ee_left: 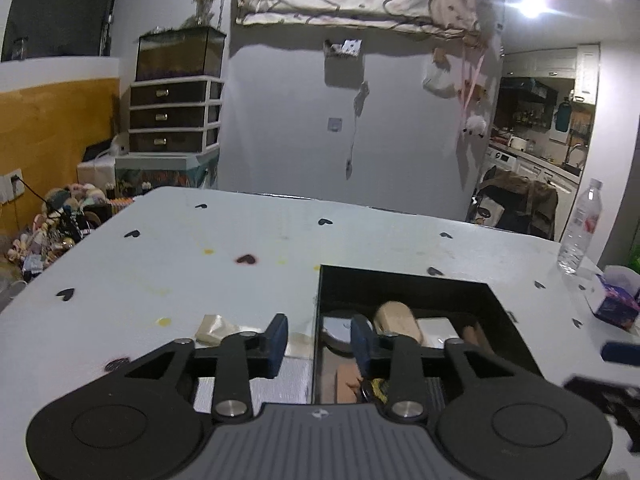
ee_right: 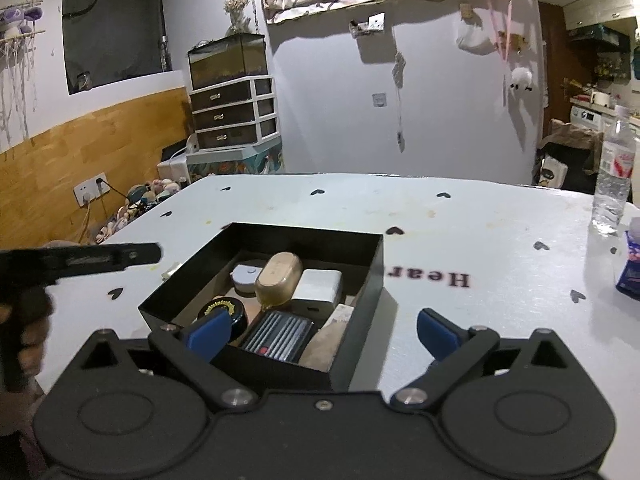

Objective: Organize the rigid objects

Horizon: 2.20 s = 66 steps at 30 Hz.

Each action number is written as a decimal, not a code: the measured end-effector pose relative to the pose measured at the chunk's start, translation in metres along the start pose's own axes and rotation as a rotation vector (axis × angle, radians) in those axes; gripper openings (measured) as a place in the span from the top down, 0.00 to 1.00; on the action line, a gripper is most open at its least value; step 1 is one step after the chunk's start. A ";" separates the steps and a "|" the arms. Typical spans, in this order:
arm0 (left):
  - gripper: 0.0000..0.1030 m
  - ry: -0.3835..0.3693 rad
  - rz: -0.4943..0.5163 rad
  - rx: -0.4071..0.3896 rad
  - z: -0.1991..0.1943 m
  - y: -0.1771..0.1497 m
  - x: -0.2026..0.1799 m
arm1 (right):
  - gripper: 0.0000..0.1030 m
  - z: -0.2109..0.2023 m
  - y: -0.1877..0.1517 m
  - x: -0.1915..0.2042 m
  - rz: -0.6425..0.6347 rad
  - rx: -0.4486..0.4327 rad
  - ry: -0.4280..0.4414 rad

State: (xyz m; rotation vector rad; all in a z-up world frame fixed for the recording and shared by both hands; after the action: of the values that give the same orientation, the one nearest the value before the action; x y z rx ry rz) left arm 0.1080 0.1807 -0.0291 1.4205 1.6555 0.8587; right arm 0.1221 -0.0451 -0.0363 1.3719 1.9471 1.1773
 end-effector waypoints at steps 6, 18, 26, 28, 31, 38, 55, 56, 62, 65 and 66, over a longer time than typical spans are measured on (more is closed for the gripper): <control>0.43 -0.024 0.031 -0.018 -0.030 -0.015 -0.020 | 0.02 -0.013 -0.009 -0.005 -0.001 -0.015 -0.031; 0.07 -0.012 0.047 -0.044 -0.066 -0.030 -0.042 | 0.02 -0.037 -0.014 -0.024 0.037 -0.065 -0.112; 0.00 0.036 0.069 -0.038 -0.077 -0.039 -0.045 | 0.02 -0.057 -0.015 -0.022 0.001 -0.098 -0.137; 0.00 0.051 0.062 -0.041 -0.079 -0.040 -0.043 | 0.01 -0.061 -0.016 -0.023 -0.002 -0.101 -0.143; 0.00 0.065 0.047 -0.046 -0.080 -0.043 -0.042 | 0.01 -0.066 -0.017 -0.024 0.000 -0.104 -0.151; 0.00 0.108 0.059 -0.058 -0.084 -0.046 -0.044 | 0.01 -0.072 -0.019 -0.025 -0.008 -0.099 -0.145; 0.00 0.113 0.071 -0.078 -0.088 -0.044 -0.047 | 0.01 -0.071 -0.022 -0.029 0.006 -0.084 -0.157; 0.00 0.112 0.071 -0.078 -0.088 -0.044 -0.047 | 0.01 -0.071 -0.022 -0.029 0.006 -0.084 -0.157; 0.00 0.112 0.073 -0.078 -0.088 -0.044 -0.049 | 0.01 -0.071 -0.022 -0.029 0.007 -0.083 -0.156; 0.00 0.112 0.072 -0.078 -0.088 -0.044 -0.048 | 0.01 -0.071 -0.022 -0.029 0.007 -0.083 -0.156; 0.00 0.112 0.072 -0.078 -0.088 -0.044 -0.048 | 0.01 -0.071 -0.022 -0.029 0.007 -0.083 -0.156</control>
State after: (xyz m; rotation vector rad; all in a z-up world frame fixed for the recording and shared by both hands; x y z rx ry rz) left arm 0.0133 0.1259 -0.0201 1.4077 1.6423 1.0498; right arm 0.0673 -0.1012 -0.0210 1.3847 1.7676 1.1062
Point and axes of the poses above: each gripper's, at about its wrist camera, not at the fingertips, and z roughly the way its jaws point, x to its left, y to its top, the point moved 7 cm from there along z, roughly the way its jaws point, and after that the axes turned 5 degrees about -y, right-handed, at the moved point
